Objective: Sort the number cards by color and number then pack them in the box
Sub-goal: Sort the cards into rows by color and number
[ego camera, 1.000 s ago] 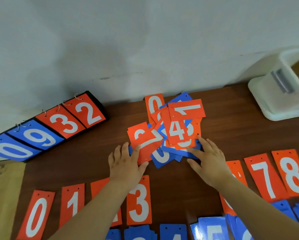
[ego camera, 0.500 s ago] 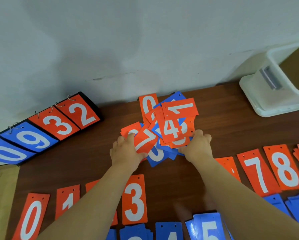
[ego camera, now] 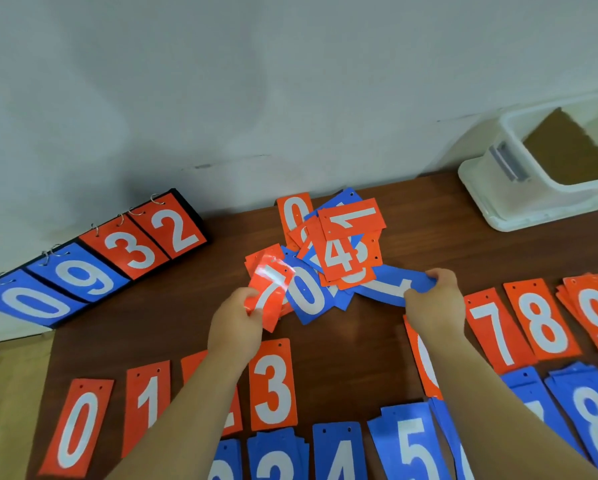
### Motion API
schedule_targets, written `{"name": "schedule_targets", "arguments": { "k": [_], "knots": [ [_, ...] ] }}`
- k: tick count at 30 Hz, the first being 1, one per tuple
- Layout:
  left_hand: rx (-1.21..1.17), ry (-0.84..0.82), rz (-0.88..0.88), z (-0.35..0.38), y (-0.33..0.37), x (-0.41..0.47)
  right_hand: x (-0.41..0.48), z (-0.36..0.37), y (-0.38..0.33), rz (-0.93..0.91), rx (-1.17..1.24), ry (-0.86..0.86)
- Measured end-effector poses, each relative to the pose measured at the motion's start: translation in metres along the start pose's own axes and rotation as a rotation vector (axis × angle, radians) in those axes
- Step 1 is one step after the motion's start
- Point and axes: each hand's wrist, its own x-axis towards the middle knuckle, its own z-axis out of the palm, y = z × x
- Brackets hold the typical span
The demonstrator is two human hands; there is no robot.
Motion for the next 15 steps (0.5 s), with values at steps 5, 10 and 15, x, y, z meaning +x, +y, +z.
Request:
{"name": "schedule_targets", "arguments": {
  "k": [5,10,15],
  "knots": [
    [-0.125,0.040,-0.036,-0.027,-0.018,-0.034,-0.044,-0.020,-0.004,-0.046,0.131,0.141],
    [-0.227,0.073,-0.005,-0.058,-0.051,-0.074,-0.110,-0.025,-0.012,-0.190,0.266,0.115],
    [-0.334,0.048,0.075,-0.098,-0.104,-0.121,-0.177,-0.010,-0.025,-0.263,0.364,-0.294]
  ]
}}
